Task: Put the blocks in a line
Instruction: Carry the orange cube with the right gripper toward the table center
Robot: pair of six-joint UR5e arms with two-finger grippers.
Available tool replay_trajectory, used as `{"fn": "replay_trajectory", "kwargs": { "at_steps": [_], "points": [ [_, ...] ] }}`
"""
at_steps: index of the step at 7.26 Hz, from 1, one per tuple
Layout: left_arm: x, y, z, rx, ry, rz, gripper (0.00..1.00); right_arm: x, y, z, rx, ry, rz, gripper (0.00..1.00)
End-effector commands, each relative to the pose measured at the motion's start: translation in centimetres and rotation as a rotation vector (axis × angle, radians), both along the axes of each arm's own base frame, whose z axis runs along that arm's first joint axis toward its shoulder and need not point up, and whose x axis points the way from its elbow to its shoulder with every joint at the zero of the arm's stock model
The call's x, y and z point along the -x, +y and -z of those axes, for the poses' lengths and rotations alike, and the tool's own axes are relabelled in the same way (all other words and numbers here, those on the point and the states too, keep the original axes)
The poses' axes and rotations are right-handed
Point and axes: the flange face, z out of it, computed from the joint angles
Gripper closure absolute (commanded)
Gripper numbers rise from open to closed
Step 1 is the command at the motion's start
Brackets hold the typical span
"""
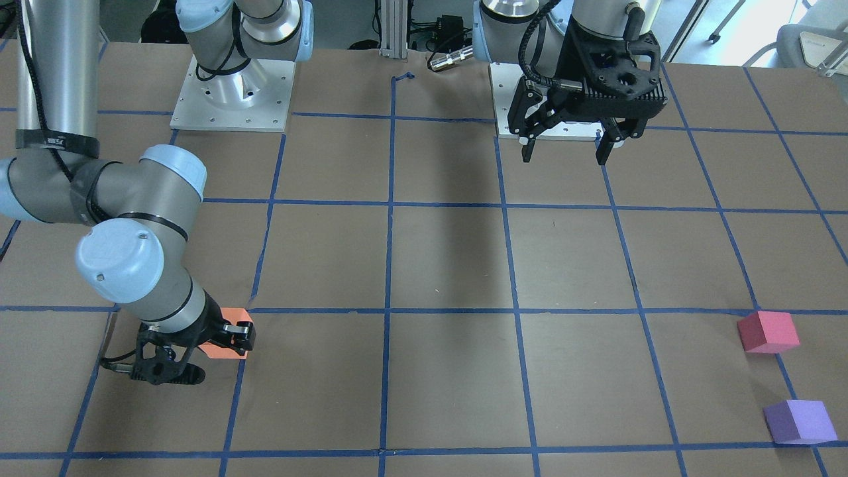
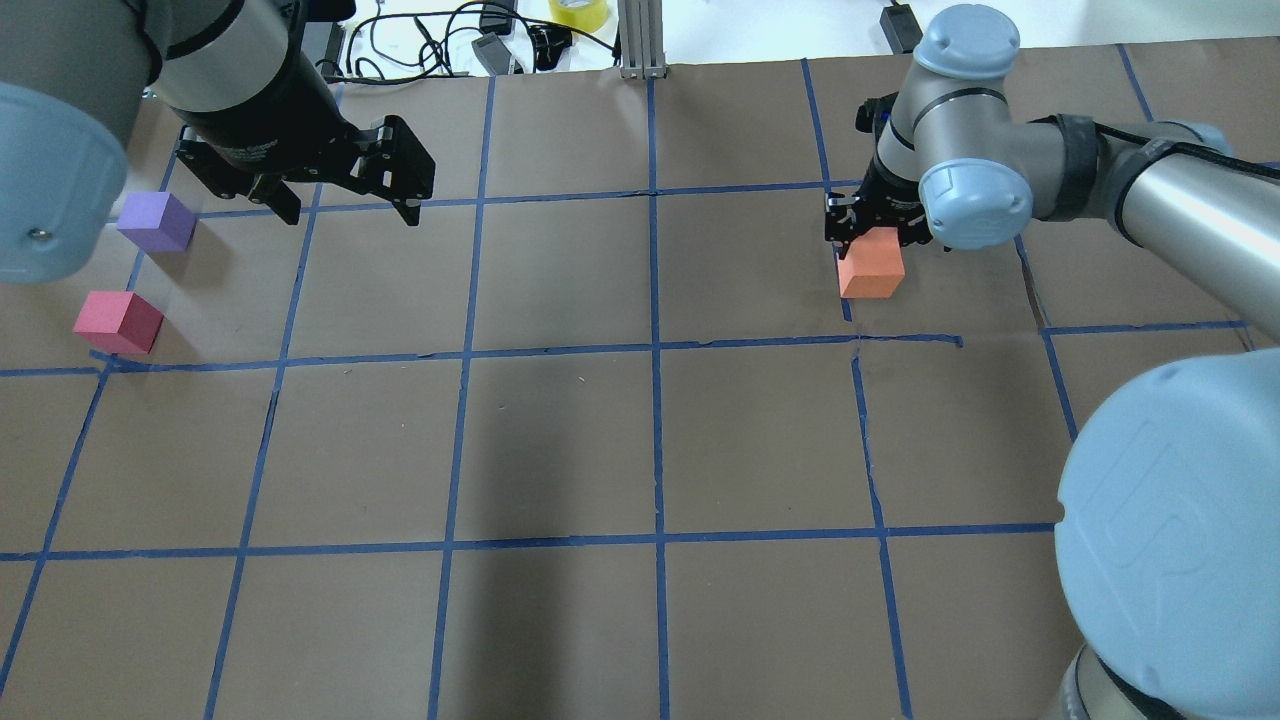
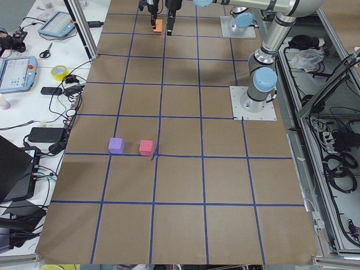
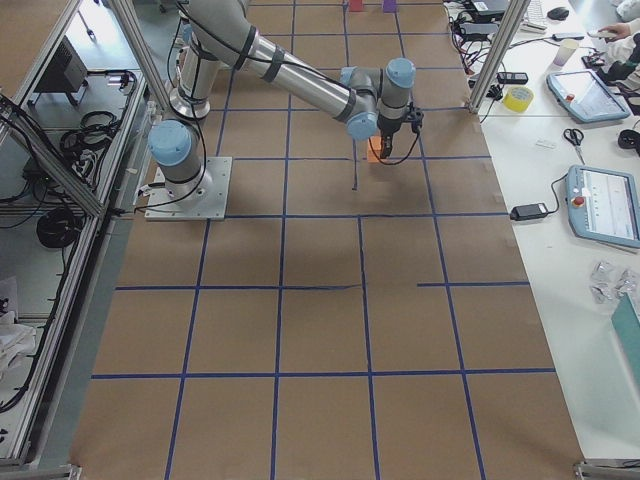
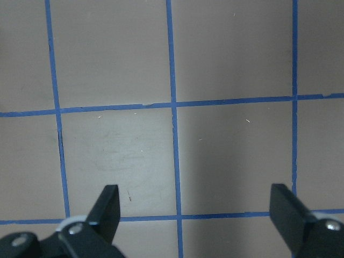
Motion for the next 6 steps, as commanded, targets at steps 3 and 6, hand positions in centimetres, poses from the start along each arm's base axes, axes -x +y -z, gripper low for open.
{"fn": "replay_trajectory", "kwargs": {
  "at_steps": [3, 6],
  "points": [
    [0.0, 0.0, 0.0, 0.000, 0.000, -0.002, 0.00, -18.0, -0.4, -2.4, 0.058, -0.112, 0.026, 1.00],
    [0.0, 0.0, 0.1, -0.001, -0.001, -0.001, 0.00, -24.8, -0.7, 2.3, 0.031, -0.110, -0.031, 1.00]
  ]
}}
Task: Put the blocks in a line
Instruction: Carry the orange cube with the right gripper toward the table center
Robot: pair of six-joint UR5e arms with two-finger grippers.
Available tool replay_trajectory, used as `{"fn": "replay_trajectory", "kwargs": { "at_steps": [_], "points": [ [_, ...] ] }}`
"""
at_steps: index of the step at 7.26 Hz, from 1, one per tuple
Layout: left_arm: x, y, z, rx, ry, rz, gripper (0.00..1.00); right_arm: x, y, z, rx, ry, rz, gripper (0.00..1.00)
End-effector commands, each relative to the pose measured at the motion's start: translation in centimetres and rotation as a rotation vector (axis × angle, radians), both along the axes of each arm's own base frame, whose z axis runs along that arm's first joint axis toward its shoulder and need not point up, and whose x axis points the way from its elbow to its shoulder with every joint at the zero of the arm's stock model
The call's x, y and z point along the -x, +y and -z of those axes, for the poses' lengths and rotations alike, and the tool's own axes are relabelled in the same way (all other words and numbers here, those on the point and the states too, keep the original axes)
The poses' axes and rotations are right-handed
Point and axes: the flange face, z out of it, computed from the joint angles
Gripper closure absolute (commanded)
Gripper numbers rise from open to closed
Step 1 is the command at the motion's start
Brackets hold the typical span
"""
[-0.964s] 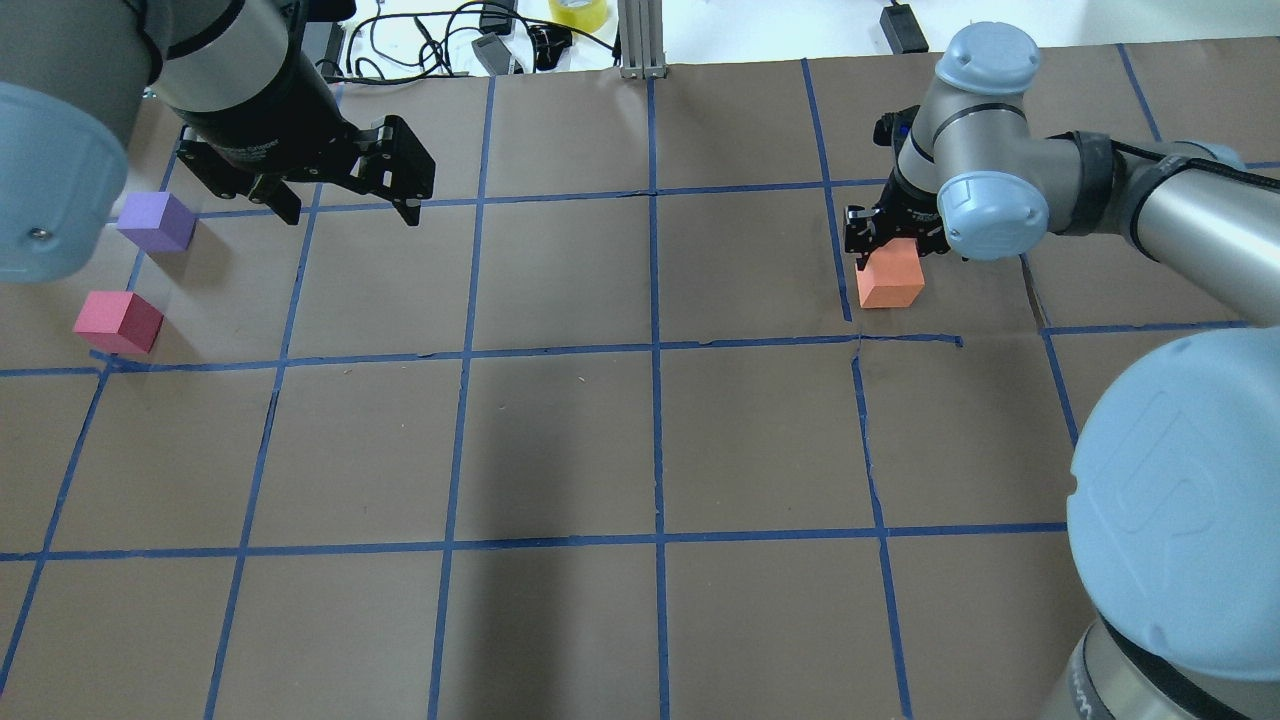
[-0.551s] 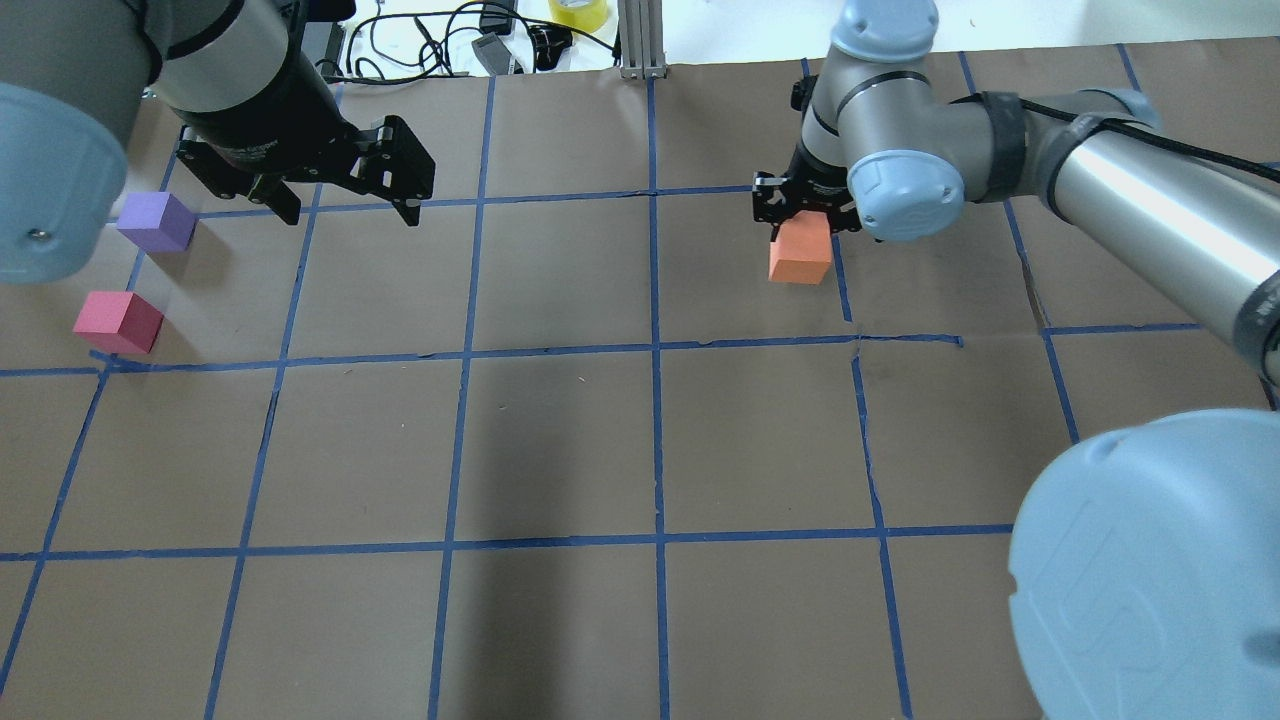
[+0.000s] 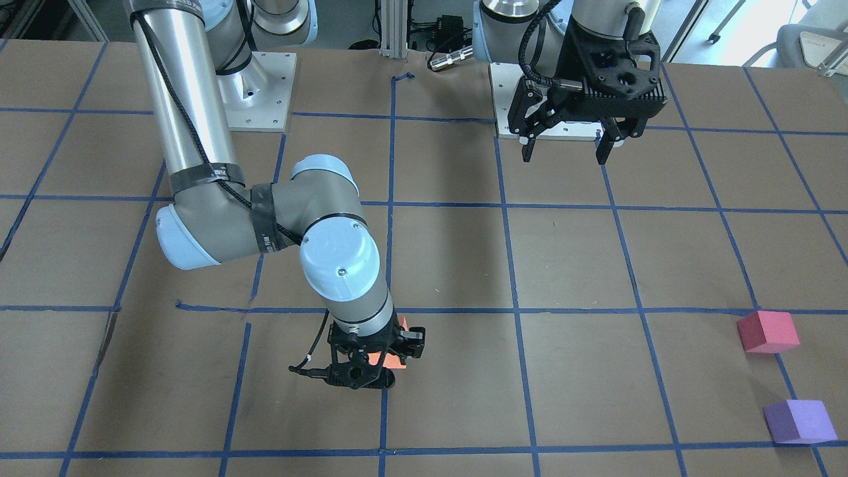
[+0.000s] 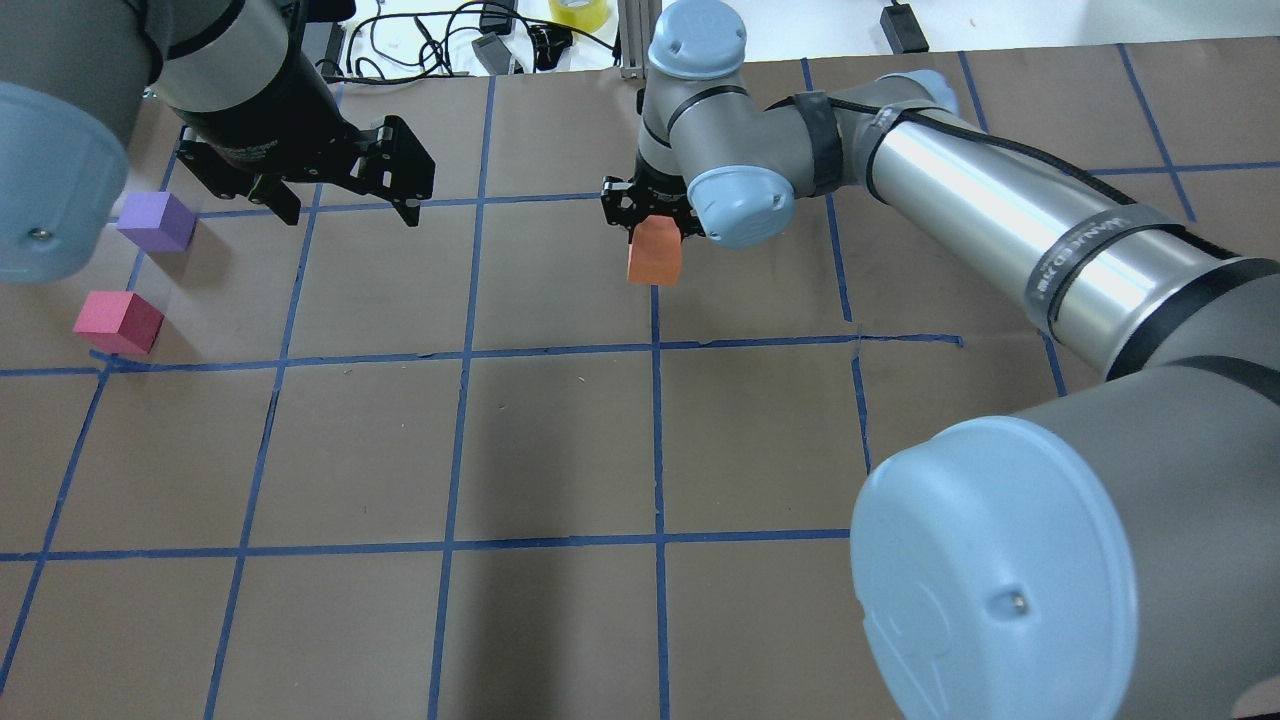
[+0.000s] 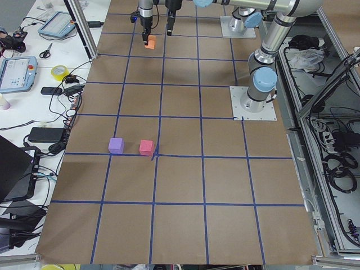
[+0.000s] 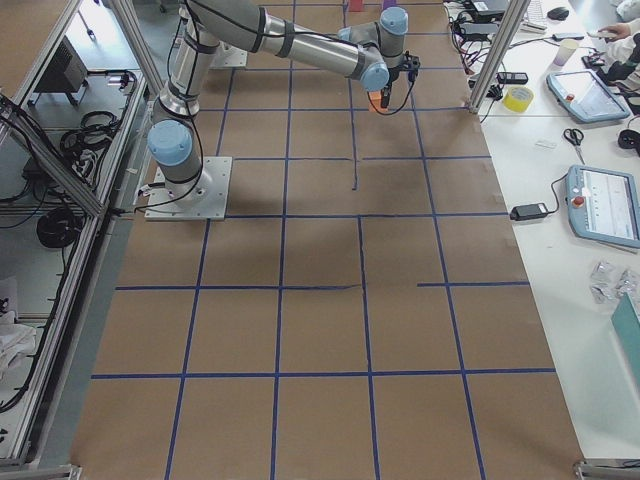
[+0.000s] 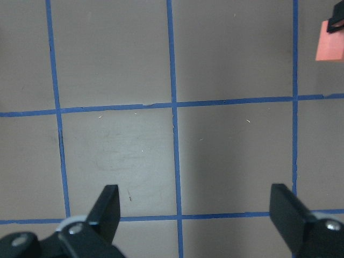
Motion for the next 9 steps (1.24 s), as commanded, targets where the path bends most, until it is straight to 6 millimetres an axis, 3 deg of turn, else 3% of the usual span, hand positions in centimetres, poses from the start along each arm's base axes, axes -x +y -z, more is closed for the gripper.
{"fn": "replay_trajectory", "kwargs": {
  "at_steps": [1, 3, 5, 8, 9],
  "points": [
    [0.0, 0.0, 0.0, -0.002, 0.001, 0.001, 0.00, -2.8, 0.3, 2.8, -0.002, 0.000, -0.032, 0.99],
    [0.0, 0.0, 0.0, 0.000, 0.001, 0.001, 0.00, -2.8, 0.3, 4.2, -0.012, 0.014, -0.026, 0.80],
    [0.0, 0.1, 0.5, -0.009, 0.001, 0.001, 0.00, -2.5, -0.1, 4.0, 0.033, 0.042, -0.021, 0.00],
    [-0.2, -0.9, 1.6, -0.017, 0.000, -0.005, 0.00, -2.3, 0.3, 0.5, 0.075, 0.075, -0.019, 0.00],
    [0.0, -3.4, 2.7, 0.037, 0.004, 0.005, 0.00, -2.1, 0.8, -1.2, 0.067, 0.078, -0.020, 0.00]
  ]
}}
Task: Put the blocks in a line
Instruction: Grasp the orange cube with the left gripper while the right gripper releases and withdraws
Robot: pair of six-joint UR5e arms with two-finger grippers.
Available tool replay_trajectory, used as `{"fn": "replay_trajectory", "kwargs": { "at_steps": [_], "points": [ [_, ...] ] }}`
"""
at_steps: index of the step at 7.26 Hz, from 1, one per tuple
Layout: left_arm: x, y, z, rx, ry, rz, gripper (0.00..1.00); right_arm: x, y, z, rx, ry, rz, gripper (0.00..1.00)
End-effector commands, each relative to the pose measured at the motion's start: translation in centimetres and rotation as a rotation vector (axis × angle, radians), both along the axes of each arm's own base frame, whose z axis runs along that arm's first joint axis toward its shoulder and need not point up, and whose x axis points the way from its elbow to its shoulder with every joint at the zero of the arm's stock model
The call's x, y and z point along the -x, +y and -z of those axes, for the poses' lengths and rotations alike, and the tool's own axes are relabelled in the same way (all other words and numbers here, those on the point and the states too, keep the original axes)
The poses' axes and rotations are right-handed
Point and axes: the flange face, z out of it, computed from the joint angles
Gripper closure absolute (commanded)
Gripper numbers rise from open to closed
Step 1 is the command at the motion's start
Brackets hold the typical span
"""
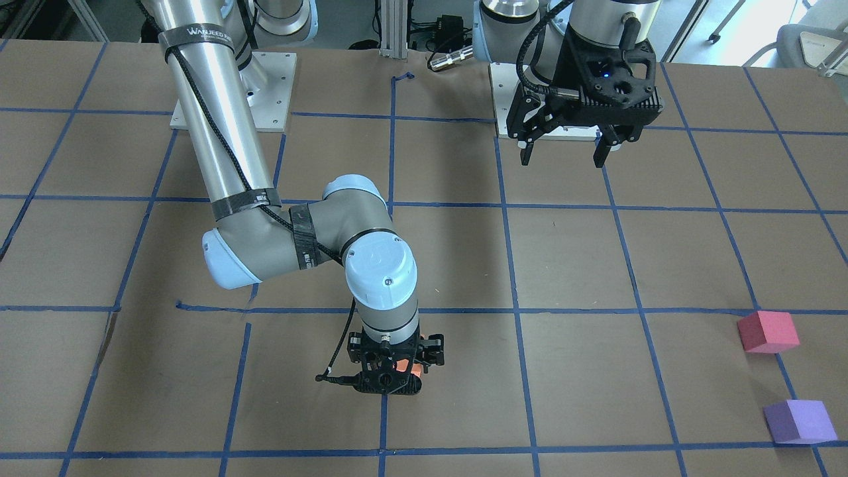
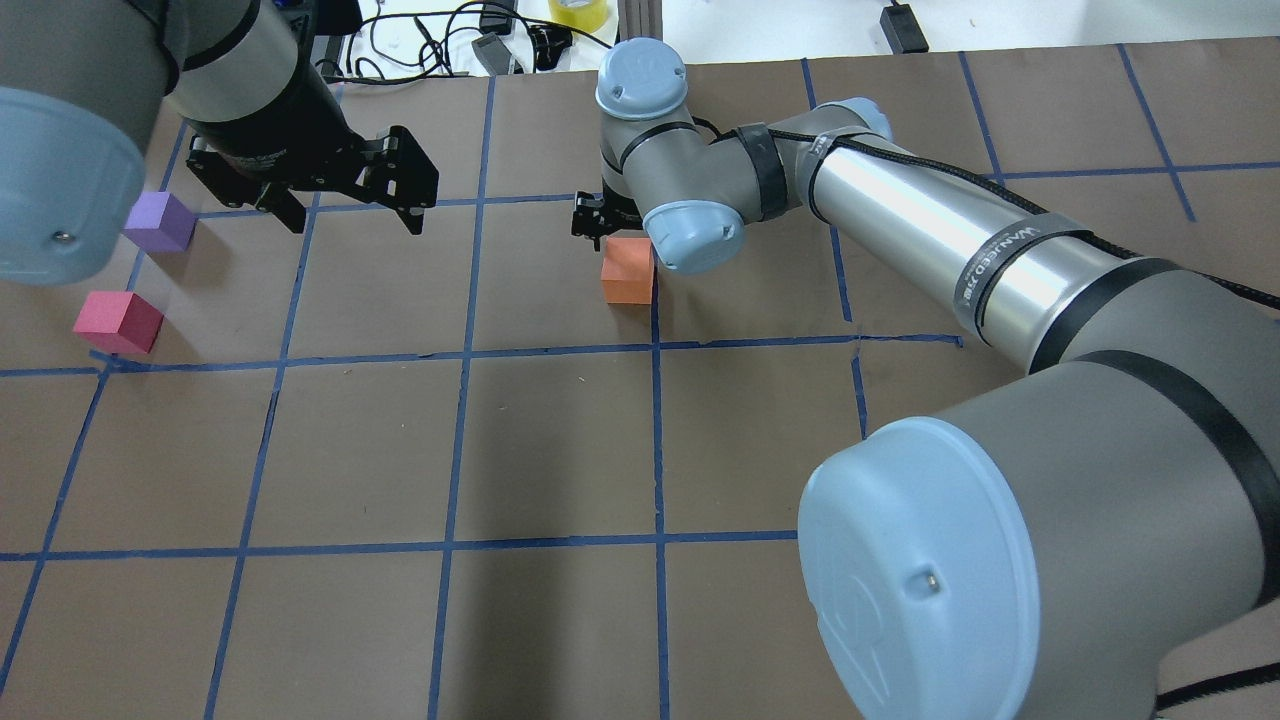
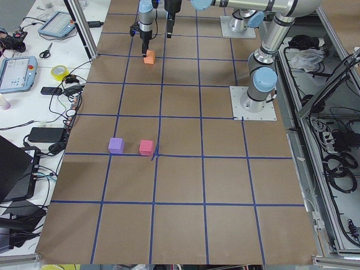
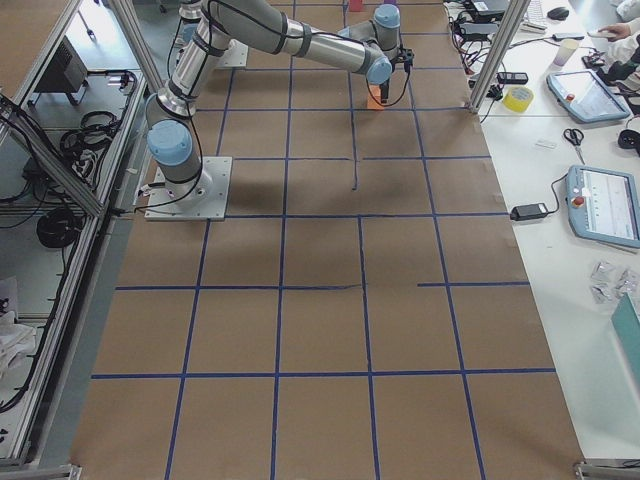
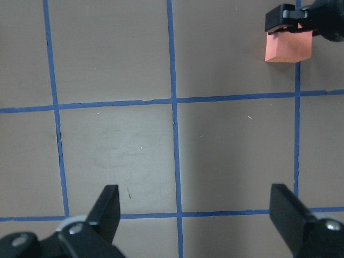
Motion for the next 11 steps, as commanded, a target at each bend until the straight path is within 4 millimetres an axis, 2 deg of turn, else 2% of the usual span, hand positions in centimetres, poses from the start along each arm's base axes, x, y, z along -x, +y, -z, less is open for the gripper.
{"fn": "replay_trajectory", "kwargs": {
  "at_steps": [1, 2, 3, 4, 5, 6, 7, 8, 10, 11],
  "points": [
    [0.2, -4.1, 2.7, 0.057, 0.006, 0.007, 0.00, 1.6, 1.6, -5.5, -0.038, 0.022, 0.010, 0.00],
    [0.4, -6.1, 5.2, 0.032, 0.005, 0.001, 0.00, 3.9, 3.1, -9.5, -0.093, 0.049, 0.020, 0.00],
    [0.5, -8.2, 7.6, 0.039, 0.007, 0.002, 0.00, 6.5, 4.0, -14.4, -0.067, 0.041, 0.052, 0.00],
    [0.7, -10.0, 10.3, 0.024, 0.005, 0.003, 0.00, 9.9, 4.3, -17.1, -0.085, 0.044, 0.086, 0.00],
    [0.8, -11.7, 13.4, 0.015, 0.006, 0.000, 0.00, 12.5, 5.0, -18.7, -0.109, 0.059, 0.016, 0.00],
    [1.1, -13.1, 16.3, 0.013, 0.006, -0.001, 0.00, 13.6, 6.4, -21.3, -0.074, 0.062, -0.038, 0.00],
    [1.5, -14.3, 19.0, 0.012, 0.007, 0.002, 0.00, 15.2, 7.6, -21.2, -0.078, 0.073, -0.112, 0.00],
    [3.0, -15.1, 20.9, 0.021, 0.015, -0.027, 0.00, 18.0, 8.2, -20.7, -0.073, 0.080, -0.176, 0.00],
    [9.8, -16.0, 21.3, 0.057, 0.031, -0.008, 0.00, 22.5, 9.5, -23.1, -0.048, 0.094, -0.233, 0.00],
    [13.5, -15.6, 22.4, 0.049, 0.037, 0.012, 0.00, 22.3, 10.7, -23.7, -0.080, 0.074, -0.237, 0.00]
  ]
}}
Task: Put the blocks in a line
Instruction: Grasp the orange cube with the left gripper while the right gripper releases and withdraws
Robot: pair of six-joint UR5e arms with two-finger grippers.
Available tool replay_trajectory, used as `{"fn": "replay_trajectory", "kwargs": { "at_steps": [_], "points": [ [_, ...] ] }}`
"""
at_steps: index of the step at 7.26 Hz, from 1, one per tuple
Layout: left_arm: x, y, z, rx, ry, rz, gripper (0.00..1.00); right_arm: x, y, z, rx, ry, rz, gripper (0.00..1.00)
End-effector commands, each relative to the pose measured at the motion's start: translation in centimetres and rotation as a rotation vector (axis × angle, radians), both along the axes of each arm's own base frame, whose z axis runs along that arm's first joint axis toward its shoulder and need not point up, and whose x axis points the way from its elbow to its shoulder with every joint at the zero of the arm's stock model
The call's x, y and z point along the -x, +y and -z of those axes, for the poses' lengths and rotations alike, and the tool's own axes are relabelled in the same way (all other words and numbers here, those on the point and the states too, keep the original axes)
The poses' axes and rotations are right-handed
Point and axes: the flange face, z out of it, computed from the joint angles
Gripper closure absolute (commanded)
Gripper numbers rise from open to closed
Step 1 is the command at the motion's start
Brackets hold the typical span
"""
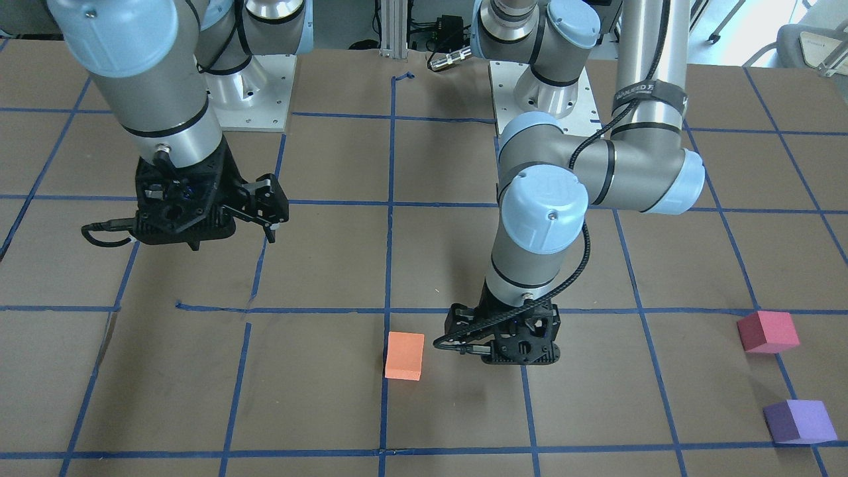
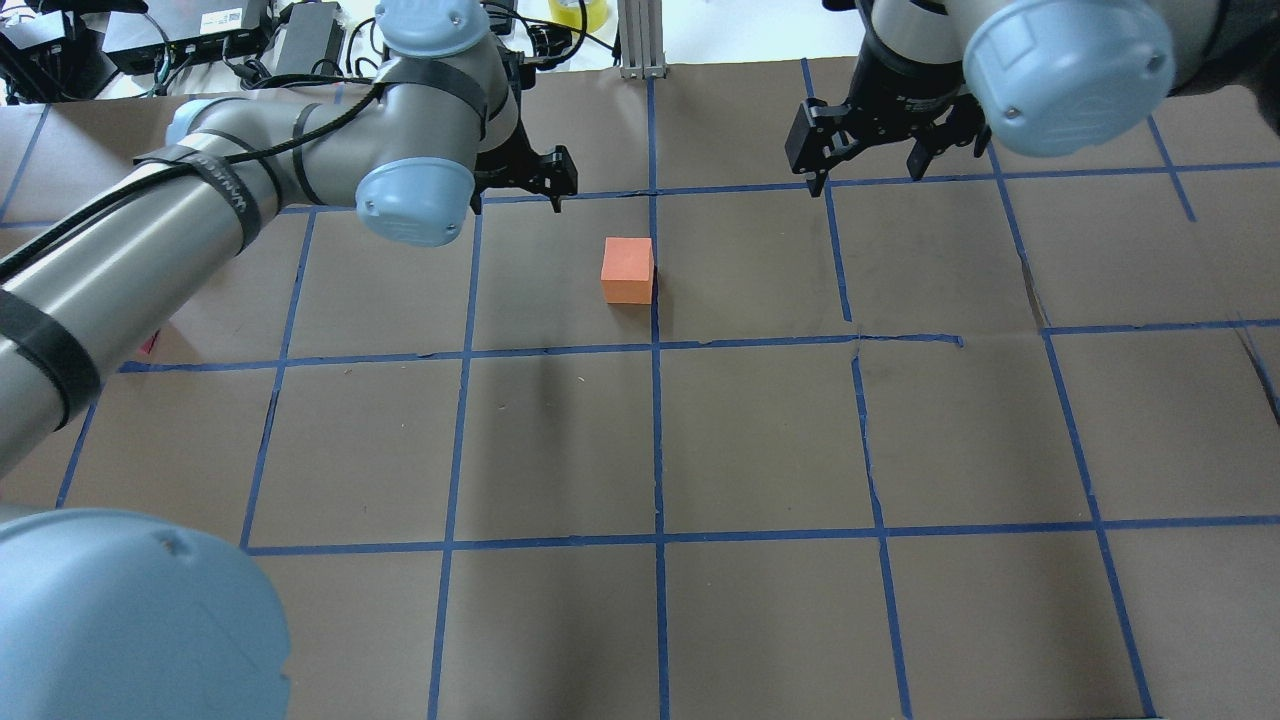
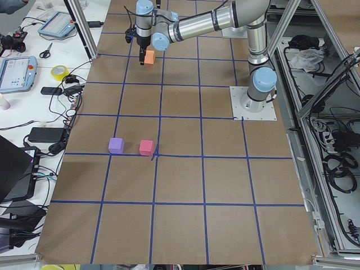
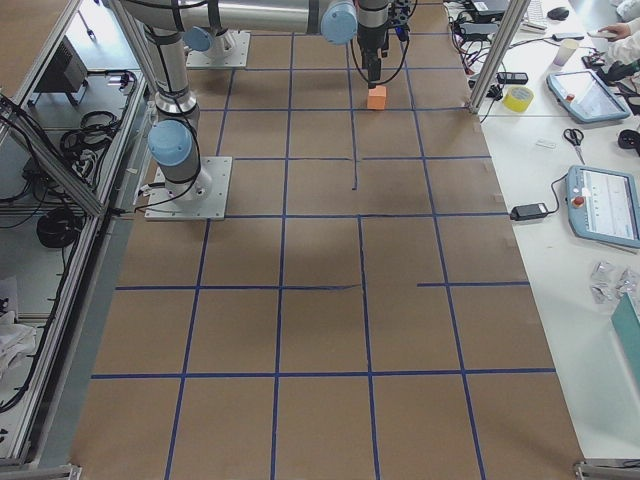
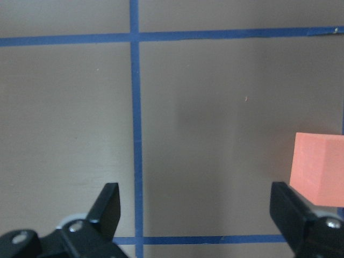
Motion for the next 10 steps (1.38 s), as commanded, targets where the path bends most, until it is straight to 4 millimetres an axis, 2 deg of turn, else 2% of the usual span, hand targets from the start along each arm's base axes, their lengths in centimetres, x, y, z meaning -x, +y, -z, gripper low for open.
{"fn": "replay_trajectory", "kwargs": {
  "at_steps": [1, 2, 3, 5, 7, 8, 9, 10],
  "points": [
    [6.3, 0.1, 2.1, -0.003, 0.011, 0.019, 0.00, 0.8, 1.5, -1.0, -0.028, -0.017, -0.017, 0.00],
    [7.7, 0.3, 3.5, -0.018, 0.005, 0.032, 0.00, 0.8, 2.0, -1.9, -0.011, -0.032, -0.016, 0.00],
    [8.1, 0.1, 4.4, -0.029, 0.001, 0.038, 0.00, 0.7, 2.3, -2.3, -0.005, -0.032, -0.018, 0.00],
    [9.4, 0.4, 6.8, -0.060, -0.005, 0.044, 0.00, 0.6, 2.3, -1.8, -0.015, -0.040, -0.015, 0.00],
    [9.5, 0.4, 8.7, -0.087, -0.013, 0.055, 0.00, 0.9, 3.2, -0.9, -0.101, -0.027, -0.002, 0.00],
    [9.5, 0.3, 9.4, -0.095, -0.017, 0.053, 0.00, 1.0, 3.5, -1.1, -0.111, -0.025, -0.001, 0.00],
    [9.5, 0.3, 10.2, -0.106, -0.020, 0.056, 0.00, 0.7, 6.0, -3.3, -0.123, -0.038, -0.014, 0.00],
    [9.5, 0.3, 10.5, -0.110, -0.024, 0.059, 0.16, 0.7, 7.5, -4.8, -0.098, -0.039, -0.013, 0.00]
  ]
}}
